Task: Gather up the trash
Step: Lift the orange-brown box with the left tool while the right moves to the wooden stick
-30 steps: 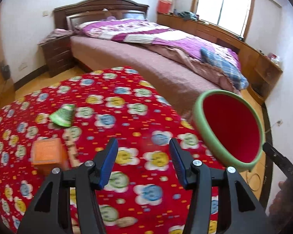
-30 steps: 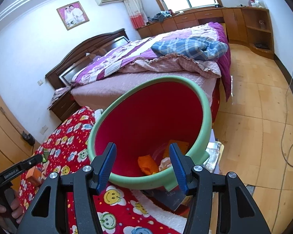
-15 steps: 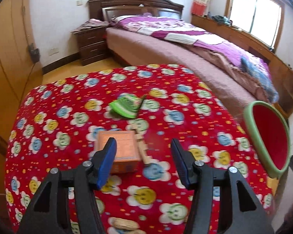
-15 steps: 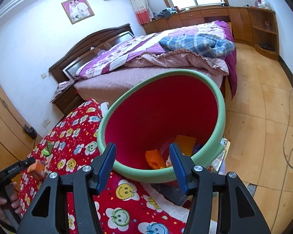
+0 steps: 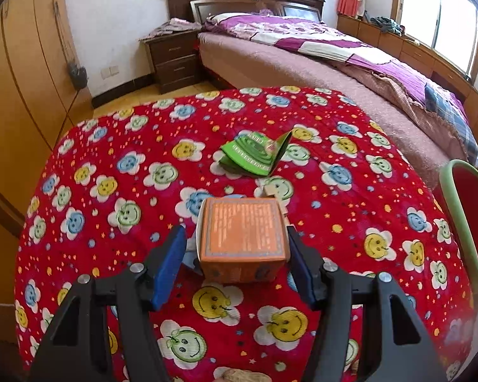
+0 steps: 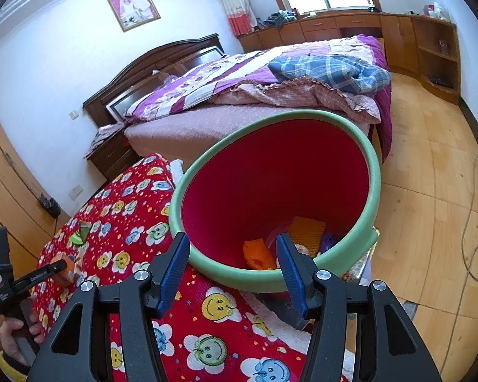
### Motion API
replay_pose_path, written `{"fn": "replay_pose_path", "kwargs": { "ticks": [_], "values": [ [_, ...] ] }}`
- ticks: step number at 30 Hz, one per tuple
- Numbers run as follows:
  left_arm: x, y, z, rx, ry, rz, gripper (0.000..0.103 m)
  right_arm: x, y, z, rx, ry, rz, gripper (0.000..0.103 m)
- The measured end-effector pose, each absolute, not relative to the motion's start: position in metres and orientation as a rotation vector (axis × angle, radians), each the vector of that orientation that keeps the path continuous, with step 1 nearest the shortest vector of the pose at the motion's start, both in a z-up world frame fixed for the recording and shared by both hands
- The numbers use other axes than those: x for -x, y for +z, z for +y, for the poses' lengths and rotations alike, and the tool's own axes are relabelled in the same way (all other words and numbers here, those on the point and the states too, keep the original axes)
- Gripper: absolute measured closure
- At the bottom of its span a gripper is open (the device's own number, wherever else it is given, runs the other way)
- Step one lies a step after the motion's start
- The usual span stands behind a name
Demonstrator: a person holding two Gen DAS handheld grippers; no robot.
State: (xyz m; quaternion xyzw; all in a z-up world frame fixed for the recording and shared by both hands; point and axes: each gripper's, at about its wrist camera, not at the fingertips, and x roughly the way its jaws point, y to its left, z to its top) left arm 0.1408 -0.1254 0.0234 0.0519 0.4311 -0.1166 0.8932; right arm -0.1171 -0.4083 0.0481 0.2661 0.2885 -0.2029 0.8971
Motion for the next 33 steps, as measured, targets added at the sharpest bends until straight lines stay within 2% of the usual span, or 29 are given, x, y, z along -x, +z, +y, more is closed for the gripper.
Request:
{"fn": "replay_pose_path", "kwargs": {
  "ticks": [3,5,7,22,33],
  "values": [
    [-0.141,0.021,-0.119,-0.061,-0.261,0.910,0.041,0.115,0.048,-0.407,-0.548,-0.415,0.604,0.045],
    [-0.140,0.021,-0.115,-0.032,-0.274,0.903,0.048,0.112,0.048,-0.404,-0.547,-0.408,0.610,0.045],
    [-0.137,0.023,-0.114,-0.027,-0.296,0.892,0.050,0.110,0.047,-0.401,-0.544,-0.399,0.616,0.045],
    [-0.130,0.064,-0.070,0.032,-0.302,0.789,0.050,0.064,0.058,-0.349,-0.451,-0.264,0.668,0.045],
    [-0.145,0.047,-0.017,0.049,-0.166,0.817,0.050,-0.001,0.053,-0.283,-0.349,-0.100,0.747,0.045]
  ]
}}
